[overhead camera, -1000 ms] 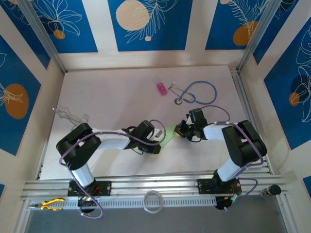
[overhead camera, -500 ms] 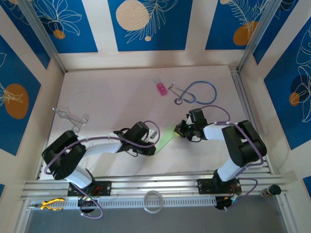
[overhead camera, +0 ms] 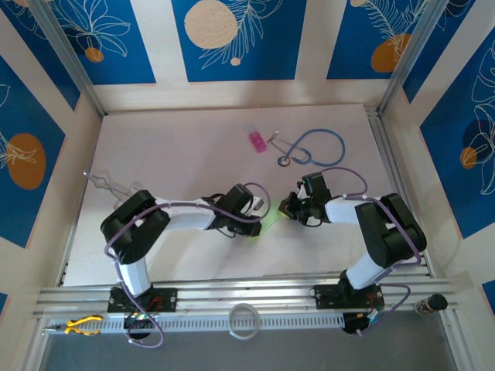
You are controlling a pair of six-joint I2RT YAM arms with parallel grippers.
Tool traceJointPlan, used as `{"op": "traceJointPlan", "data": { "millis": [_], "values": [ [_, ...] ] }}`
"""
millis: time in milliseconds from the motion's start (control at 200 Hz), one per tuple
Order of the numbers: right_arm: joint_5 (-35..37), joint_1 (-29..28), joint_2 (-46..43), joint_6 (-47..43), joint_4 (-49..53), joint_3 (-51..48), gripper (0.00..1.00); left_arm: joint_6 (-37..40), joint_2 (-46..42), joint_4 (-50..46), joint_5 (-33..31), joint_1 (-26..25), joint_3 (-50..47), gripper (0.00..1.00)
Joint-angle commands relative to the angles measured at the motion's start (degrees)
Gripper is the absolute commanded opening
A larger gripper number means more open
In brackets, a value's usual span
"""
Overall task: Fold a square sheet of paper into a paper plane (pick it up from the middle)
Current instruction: Fold the wing for the fifth time at the center of the table.
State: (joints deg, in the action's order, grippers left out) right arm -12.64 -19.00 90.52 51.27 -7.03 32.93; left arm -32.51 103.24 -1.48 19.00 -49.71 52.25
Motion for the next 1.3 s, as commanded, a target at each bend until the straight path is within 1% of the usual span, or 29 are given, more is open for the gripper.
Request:
{"op": "traceJointPlan", "data": {
  "millis": [0,165,225,285,385,510,555,620,700,790,920,1065,1145,1205,1295],
  "values": [
    [-1.63,-0.03,-3.61,-3.39,3.97,0.76,0.03,-0.06,0.80,0.73,-0.39,0.32,-2.74,0.00],
    [-1.74,-3.27,-7.50,-3.57,3.50,0.26,0.05,-1.50,1.75,2.80,0.15,0.23,-5.09,0.00],
    [-2.25,-5.19,-7.52,-3.14,2.63,-0.03,0.05,-1.92,1.96,2.88,-0.08,0.29,-5.23,0.00],
    [-1.38,-7.15,-7.22,-2.09,2.72,-0.44,0.05,-2.36,2.09,2.84,-0.62,0.23,-5.11,0.00],
    [-0.19,-9.65,-6.19,-0.75,0.14,-2.49,0.05,-3.15,2.55,2.45,-0.93,0.23,-4.19,0.00],
    [-2.52,-9.83,-3.08,0.64,-4.65,-4.27,0.04,-4.02,2.64,3.38,-0.46,0.28,-3.93,0.00],
    [-2.43,-9.86,-1.76,0.43,-4.22,-3.85,0.04,-4.23,2.75,3.55,-0.40,0.23,-3.91,0.00],
    [-0.36,-9.75,-0.59,0.16,-2.58,-3.31,0.03,-4.29,2.84,3.50,-0.25,0.24,-4.01,0.00],
    [1.56,-8.28,-0.23,0.41,-2.54,-4.05,0.02,-4.50,2.84,3.75,-0.08,0.19,-4.41,0.00],
    [0.02,-5.50,-1.14,-0.06,-3.78,-4.87,0.02,-4.86,2.67,4.32,0.32,0.23,-5.03,0.00],
    [-0.13,-2.64,-2.19,-2.75,-1.26,-2.61,0.03,-5.53,3.02,5.34,0.66,0.23,-5.96,0.00],
    [0.60,3.61,-1.52,-3.23,-1.28,-1.56,0.03,-6.37,2.64,6.00,0.99,0.11,-6.62,0.00],
    [-0.42,6.90,-1.45,-2.97,-2.34,-1.75,0.04,-6.97,2.07,6.29,0.93,0.06,-6.97,0.00],
    [-1.83,8.18,-2.38,-3.15,-2.50,-1.68,0.05,-7.83,1.64,6.63,0.62,-0.05,-7.24,0.00],
    [-2.57,8.09,-5.76,-3.86,-1.31,-1.44,0.06,-10.03,0.64,7.25,-0.63,-0.59,-7.49,0.00]
  ]
}}
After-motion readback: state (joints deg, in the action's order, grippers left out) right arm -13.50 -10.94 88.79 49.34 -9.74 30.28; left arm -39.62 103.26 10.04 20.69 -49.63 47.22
